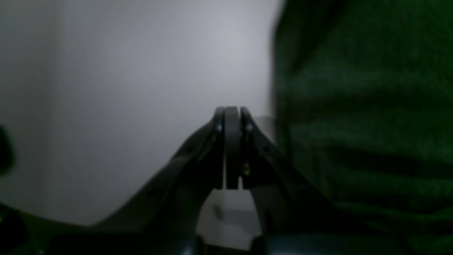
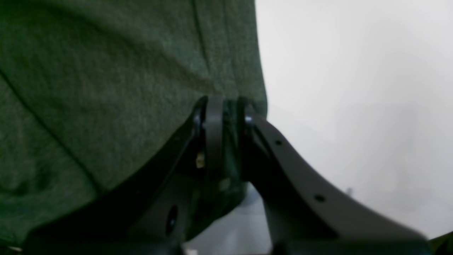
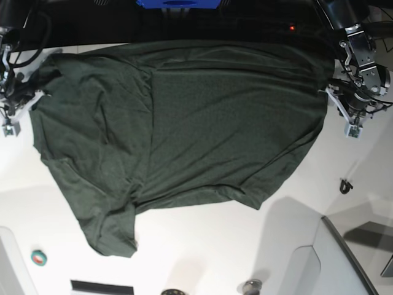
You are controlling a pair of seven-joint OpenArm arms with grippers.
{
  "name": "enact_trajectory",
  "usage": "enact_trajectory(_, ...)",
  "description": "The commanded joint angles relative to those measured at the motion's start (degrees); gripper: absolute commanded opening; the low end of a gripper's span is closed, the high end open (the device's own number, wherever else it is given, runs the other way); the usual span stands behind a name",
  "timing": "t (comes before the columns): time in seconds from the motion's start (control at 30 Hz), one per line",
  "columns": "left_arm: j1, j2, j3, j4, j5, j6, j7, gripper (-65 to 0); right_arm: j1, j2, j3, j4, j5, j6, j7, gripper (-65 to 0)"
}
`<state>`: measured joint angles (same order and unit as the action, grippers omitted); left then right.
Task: Layout the t-shirt on the table in an organized manner, then fold the t-shirt properly
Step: 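Pull the held shirt edges apart with both grippers to smooth it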
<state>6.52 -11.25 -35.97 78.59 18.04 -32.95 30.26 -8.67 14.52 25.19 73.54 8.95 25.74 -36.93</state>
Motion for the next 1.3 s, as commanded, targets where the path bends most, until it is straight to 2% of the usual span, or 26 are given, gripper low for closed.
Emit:
enact_trajectory(0.0,-0.5,-0.1,0.2,1.5,-0.2,0.3,-0.9,-65.0,0.6,1.0,0.3,2.2,0.6,-0.2,0.9,-58.2)
enact_trajectory(0.2,-1.9,3.0,1.5,1.5,-1.7,0.3,-1.1,-65.0,1.1,-0.1,0.3,3.4,0.6,-0.2,0.9,-58.2)
enact_trajectory(0.33,-2.1,3.2,6.7,1.6,-6.6,0.3,-0.9,-65.0,2.3,0.3,-4.6,2.9,0.6,-0.2,0.9,-58.2)
enact_trajectory(0.57,-4.9,3.4,9.5,-1.9,-7.1,0.3,-1.1,-65.0,4.7,0.0,-8.3,0.8,0.6,-0.2,0.9,-58.2)
enact_trajectory(0.7,-8.4,2.1,9.2,-7.9,-7.2,0.3,-1.2,-65.0,8.7,0.1,-8.2,-7.7,0.6,-0.2,1.5,-58.2)
enact_trajectory(0.8,-10.8,1.7,9.1,-10.6,-7.2,0.3,-1.2,-65.0,9.8,0.3,-8.4,-11.6,0.6,-0.2,4.6,-58.2)
enact_trajectory(1.07,-15.4,-1.9,9.5,-17.4,-7.1,0.4,-1.5,-65.0,10.7,0.7,-8.4,-13.5,0.6,-0.3,5.1,-58.4)
enact_trajectory(1.17,-16.9,-2.7,9.2,-21.8,-7.1,0.5,-5.8,-65.0,11.1,0.7,-8.4,-13.5,0.6,-0.5,4.9,-58.4)
enact_trajectory(1.27,-16.9,-3.9,9.8,-25.3,-7.1,4.6,-9.0,-65.0,11.2,0.7,-8.4,-13.5,0.6,-0.5,4.9,-58.4)
